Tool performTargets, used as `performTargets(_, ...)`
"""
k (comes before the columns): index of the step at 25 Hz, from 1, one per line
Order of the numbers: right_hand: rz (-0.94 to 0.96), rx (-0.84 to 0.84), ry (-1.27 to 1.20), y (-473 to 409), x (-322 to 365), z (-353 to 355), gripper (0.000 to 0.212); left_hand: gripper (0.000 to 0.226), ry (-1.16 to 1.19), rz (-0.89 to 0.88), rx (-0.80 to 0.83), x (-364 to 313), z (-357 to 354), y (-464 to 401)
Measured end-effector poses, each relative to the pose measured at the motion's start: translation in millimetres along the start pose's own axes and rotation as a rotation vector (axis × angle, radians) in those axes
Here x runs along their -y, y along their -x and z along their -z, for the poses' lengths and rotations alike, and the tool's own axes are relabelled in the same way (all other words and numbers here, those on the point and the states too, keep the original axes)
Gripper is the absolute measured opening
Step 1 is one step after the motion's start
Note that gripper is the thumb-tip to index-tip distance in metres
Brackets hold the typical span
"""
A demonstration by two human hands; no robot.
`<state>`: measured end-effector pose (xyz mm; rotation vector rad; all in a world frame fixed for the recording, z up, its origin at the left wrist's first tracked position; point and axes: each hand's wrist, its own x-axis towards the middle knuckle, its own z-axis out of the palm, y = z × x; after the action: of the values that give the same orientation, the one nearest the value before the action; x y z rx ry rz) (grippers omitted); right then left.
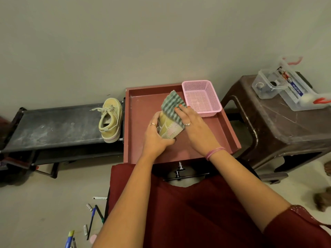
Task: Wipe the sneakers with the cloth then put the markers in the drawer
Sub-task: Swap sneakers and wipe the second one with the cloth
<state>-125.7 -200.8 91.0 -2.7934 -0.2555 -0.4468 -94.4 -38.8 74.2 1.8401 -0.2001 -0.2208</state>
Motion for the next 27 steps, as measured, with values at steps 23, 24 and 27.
performTargets(23,-0.317,0.403,-0.673,-12,-1,19,0.086,0.092,0.124,-0.007,0.045,7,17,9)
performTargets(24,-0.355,0.411,-0.718,-10,0,19,0.086,0.091,0.126,-0.012,0.057,7,19,11)
performTargets(27,-0.384,0.313,-0.739,-2,13,21,0.085,0.091,0.161,-0.010,0.086,4,19,13)
